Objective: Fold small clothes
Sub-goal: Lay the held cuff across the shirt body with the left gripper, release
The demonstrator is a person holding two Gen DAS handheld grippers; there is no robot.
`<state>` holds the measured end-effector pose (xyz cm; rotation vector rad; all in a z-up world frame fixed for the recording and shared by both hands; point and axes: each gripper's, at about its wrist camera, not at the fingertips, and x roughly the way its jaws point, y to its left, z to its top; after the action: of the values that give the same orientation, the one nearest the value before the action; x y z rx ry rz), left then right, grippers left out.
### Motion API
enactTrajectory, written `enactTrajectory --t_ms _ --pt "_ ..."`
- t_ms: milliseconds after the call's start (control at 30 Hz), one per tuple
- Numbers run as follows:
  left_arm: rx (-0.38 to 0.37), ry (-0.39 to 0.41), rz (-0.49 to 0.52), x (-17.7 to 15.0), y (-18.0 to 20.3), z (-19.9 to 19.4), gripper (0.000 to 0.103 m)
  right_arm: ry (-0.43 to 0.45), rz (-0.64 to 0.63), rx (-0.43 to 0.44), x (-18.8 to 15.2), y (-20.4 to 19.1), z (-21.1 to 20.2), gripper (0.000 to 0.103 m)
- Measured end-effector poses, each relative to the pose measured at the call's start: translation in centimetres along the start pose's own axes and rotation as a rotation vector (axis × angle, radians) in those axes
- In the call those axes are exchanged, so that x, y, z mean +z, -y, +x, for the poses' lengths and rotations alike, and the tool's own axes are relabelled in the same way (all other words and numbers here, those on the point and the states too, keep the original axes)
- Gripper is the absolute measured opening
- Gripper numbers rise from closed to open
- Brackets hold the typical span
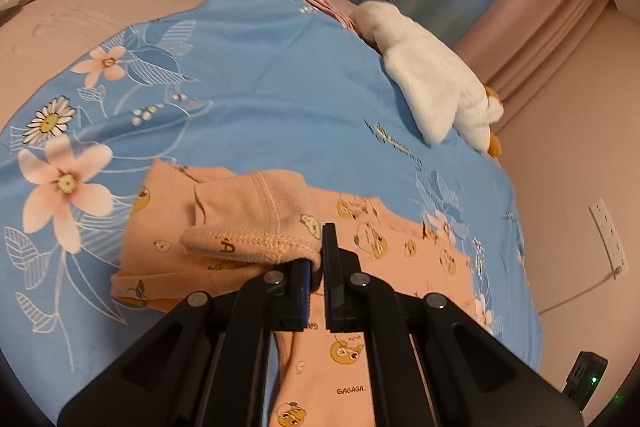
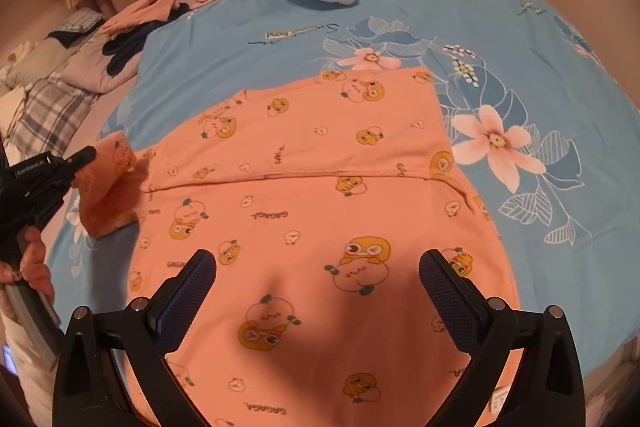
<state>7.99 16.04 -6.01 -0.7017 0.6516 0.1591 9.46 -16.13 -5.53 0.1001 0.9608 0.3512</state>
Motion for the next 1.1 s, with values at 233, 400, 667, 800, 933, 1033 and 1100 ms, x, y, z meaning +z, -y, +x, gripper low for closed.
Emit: enactTrajectory --t_ms 233,400,667,800,933,1033,1100 --pt "-0.009 -0.073 0.041 -1.6 0.9 2.3 0.003 -0.008 0.031 0.005 0.0 0.7 0.3 0.101" --pt "0.008 -0.138 0.053 -2.8 0.9 4.5 0.003 -0.011 0.044 -0.001 0.0 1.3 0.5 0.101" --pt "0.036 -0.226 0.045 -4.1 0.4 7.0 0.003 -0.037 0.077 -0.013 -0.4 2.2 1.1 0.101" --pt "0.058 -0.249 0.054 -4.8 0.1 8.0 0.003 -0.039 0.089 -0.012 -0.5 2.4 1.3 0.101" --pt "0.062 -0.249 0.061 -4.9 0.0 8.2 0.003 -0.053 0.096 -0.016 -0.7 2.7 1.8 0.101" --pt "0.058 -0.249 0.033 -5.0 -0.4 8.3 0.005 -0.066 0.109 -0.018 -0.9 2.9 2.0 0.101" --pt "0.060 -0.247 0.038 -5.0 -0.3 8.3 0.005 -0.070 0.119 -0.016 -1.0 3.1 2.1 0.101"
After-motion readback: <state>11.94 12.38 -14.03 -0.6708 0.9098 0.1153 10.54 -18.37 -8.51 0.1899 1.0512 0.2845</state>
